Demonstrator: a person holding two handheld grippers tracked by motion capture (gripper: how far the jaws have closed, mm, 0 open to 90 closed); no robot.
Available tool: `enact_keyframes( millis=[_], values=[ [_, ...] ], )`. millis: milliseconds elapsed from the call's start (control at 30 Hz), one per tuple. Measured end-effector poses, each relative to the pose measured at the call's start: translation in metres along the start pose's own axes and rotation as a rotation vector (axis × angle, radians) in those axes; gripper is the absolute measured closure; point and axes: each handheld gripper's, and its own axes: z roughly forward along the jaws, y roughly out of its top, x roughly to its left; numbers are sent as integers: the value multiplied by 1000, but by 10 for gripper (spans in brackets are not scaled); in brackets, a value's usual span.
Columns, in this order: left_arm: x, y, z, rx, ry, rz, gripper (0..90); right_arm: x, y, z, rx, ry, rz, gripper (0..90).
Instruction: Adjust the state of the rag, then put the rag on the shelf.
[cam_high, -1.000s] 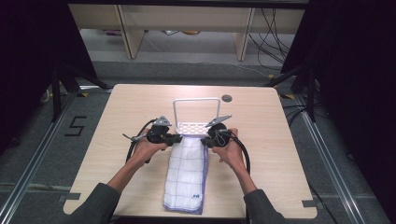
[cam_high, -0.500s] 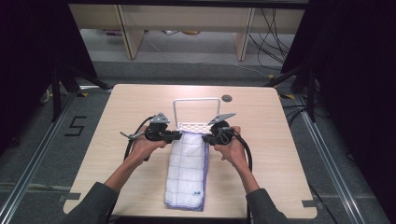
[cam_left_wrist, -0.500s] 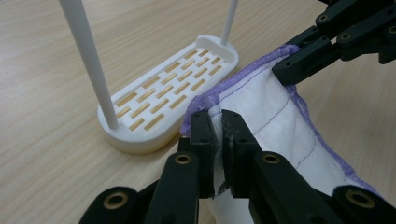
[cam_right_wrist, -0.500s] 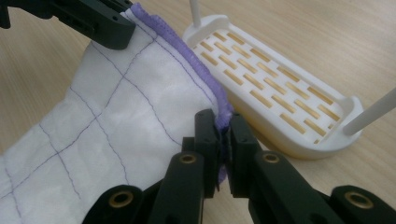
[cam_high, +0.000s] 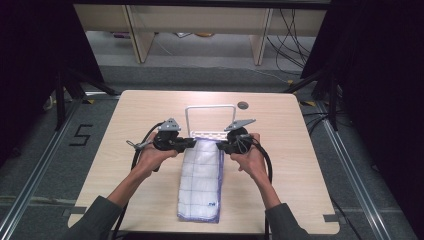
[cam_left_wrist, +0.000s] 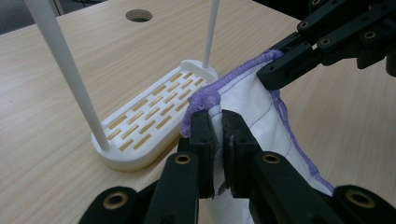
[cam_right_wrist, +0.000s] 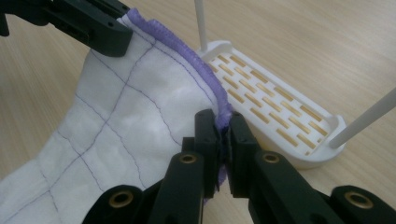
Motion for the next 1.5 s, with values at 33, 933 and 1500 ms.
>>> enact_keyframes(
  millis=[33, 933, 1500],
  values=[
    [-1, 1, -1, -3, -2, 10, 832, 0, 1, -2, -3, -4, -13, 856],
    [-34, 41, -45, -107, -35, 81, 831, 24, 22, -63, -145, 18, -61, 857],
    [-40, 86, -68, -146, 13, 130, 833, 28, 60, -107, -220, -28, -103, 858]
  ],
)
